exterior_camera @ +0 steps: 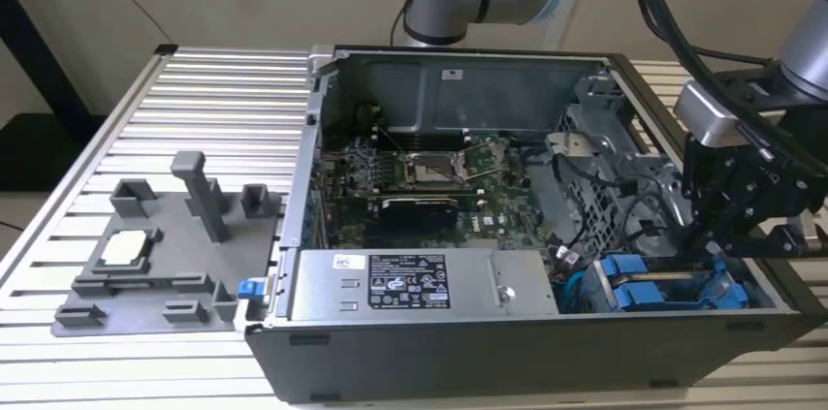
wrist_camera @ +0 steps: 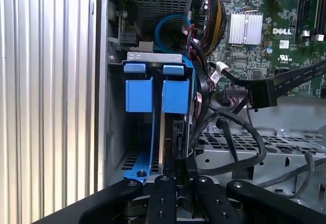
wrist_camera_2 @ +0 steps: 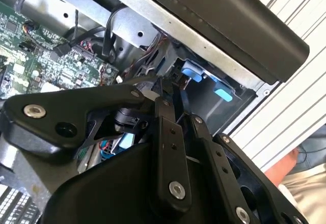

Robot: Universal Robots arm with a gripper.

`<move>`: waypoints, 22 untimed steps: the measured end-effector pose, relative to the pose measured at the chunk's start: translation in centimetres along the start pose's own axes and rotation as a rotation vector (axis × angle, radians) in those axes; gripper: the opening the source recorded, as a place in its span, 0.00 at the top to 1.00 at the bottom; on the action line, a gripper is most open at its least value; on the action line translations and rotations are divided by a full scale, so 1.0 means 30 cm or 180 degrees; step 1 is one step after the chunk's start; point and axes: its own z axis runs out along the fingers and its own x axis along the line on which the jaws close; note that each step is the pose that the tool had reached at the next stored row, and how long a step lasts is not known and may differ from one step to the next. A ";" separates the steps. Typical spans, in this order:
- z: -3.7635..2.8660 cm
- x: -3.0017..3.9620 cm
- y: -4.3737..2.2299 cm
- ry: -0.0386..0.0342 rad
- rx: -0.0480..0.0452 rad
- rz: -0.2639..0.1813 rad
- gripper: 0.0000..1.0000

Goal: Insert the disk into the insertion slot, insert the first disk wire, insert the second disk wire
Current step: 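Insert the first disk wire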

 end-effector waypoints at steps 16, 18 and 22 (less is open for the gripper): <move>0.025 0.000 0.000 -0.0004 0.0000 0.0008 0.74; 0.022 0.000 0.000 0.0001 0.0000 0.0008 0.67; -0.016 0.001 0.000 0.0000 0.0000 0.0008 0.67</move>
